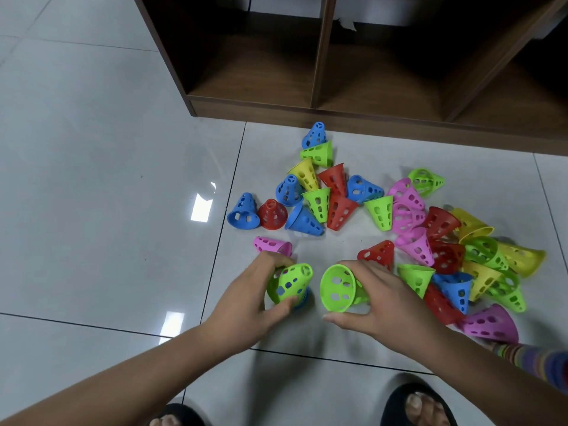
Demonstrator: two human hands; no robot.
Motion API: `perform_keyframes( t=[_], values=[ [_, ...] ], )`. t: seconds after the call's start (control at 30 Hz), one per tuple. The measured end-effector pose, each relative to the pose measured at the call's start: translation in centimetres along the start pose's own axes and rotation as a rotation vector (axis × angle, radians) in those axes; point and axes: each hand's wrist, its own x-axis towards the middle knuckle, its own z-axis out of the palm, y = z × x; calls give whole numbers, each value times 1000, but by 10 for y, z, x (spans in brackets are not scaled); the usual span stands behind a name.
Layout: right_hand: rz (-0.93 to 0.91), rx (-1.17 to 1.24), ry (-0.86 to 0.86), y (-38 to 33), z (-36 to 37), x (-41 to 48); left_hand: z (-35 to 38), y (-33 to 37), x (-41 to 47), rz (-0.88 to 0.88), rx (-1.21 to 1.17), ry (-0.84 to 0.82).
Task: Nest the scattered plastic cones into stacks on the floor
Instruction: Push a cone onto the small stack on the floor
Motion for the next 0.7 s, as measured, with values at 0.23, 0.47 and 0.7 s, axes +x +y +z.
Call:
perform_keyframes(
  t=[0.23, 0.47, 0.7],
  values=[
    [-44, -172, -45, -13, 1, 13, 12, -24, -4, 6, 78, -66],
    [-72, -214, -107, -27, 9, 25, -7, -43, 0, 21, 128, -127],
    [-52, -212, -138, -29, 13, 20, -22, -58, 27, -19, 217, -9]
  ],
)
